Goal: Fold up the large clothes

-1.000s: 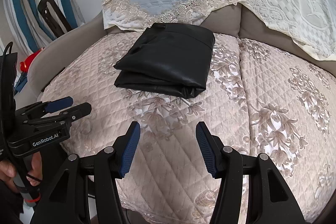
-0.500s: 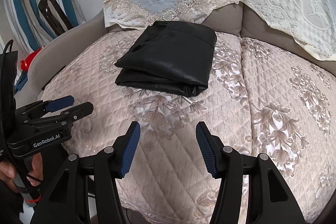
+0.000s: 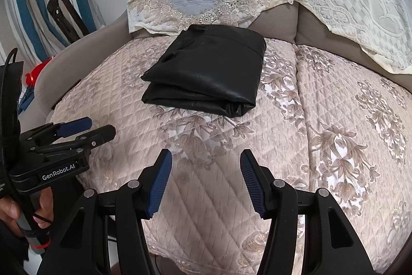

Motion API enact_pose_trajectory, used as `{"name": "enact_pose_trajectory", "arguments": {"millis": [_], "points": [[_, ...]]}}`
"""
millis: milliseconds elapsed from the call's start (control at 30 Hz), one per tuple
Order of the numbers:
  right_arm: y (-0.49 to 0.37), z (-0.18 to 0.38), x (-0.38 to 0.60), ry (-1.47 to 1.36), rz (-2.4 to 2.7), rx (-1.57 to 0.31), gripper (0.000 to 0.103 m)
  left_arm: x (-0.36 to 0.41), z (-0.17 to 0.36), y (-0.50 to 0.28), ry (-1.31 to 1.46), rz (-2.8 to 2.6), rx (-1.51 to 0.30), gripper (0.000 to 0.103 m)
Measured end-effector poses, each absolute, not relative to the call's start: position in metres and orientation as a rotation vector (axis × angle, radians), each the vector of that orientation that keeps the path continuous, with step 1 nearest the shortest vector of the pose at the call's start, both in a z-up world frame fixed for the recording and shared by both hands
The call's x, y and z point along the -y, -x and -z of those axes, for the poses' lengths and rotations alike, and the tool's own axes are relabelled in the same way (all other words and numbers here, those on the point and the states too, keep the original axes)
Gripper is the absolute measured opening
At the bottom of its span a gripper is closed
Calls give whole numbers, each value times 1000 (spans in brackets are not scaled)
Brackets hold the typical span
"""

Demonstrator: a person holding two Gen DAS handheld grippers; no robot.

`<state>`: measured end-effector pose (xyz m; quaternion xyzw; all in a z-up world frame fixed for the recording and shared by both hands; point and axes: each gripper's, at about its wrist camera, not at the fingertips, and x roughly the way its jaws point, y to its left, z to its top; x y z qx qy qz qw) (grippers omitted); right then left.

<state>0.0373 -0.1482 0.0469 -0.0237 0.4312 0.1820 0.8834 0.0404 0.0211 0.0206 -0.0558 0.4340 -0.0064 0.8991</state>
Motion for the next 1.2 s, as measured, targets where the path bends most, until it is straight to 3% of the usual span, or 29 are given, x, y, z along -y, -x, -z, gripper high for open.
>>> {"name": "enact_pose_trajectory", "arguments": {"millis": [1200], "points": [[-35, -46, 149, 47, -384, -898, 56, -14, -24, -39, 88, -7, -886, 62]]}}
